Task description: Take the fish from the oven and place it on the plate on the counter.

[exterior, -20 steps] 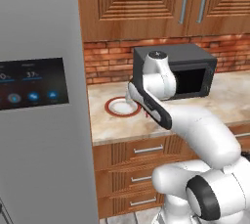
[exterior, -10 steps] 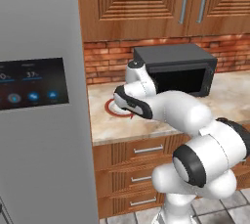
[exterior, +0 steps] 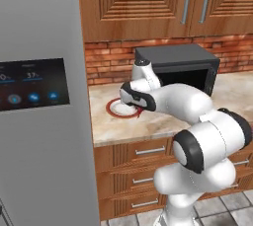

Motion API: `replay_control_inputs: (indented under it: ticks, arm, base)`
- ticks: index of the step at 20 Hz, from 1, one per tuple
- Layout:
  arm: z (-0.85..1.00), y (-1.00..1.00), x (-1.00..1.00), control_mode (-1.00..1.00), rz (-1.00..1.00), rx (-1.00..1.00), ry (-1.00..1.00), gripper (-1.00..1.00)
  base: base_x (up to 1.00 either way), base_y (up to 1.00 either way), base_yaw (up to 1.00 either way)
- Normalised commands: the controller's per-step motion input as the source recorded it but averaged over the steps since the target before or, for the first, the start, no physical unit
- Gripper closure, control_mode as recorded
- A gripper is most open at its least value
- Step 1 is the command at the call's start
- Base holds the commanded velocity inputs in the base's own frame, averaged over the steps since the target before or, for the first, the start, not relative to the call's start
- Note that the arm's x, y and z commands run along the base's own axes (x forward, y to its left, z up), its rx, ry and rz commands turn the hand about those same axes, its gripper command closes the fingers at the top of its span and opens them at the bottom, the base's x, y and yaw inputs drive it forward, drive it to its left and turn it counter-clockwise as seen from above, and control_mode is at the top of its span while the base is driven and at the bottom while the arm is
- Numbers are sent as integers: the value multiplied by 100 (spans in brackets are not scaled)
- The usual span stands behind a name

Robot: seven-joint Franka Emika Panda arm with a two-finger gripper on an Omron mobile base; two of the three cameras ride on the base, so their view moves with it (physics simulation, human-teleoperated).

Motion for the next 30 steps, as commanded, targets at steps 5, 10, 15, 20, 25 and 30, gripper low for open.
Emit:
replay_control_inputs:
  ticks: [5, 10, 15, 20, 25, 30]
  arm:
    - [0, -1, 29, -100, 15, 0, 4, 100]
    - [-5, 0, 34, -100, 10, 0, 5, 100]
    - [-16, 5, 48, -100, 5, 0, 0, 100]
    - [-29, 12, 48, -100, 1, 2, 0, 100]
    - [-18, 18, 40, -100, 1, 2, 0, 100]
    - [-20, 5, 26, -100, 0, 0, 0, 100]
  base:
    - [0, 0, 0]
    - [0, 0, 0]
    - [0, 0, 0]
    - [0, 0, 0]
    - [0, 0, 0]
    - [0, 0, 0]
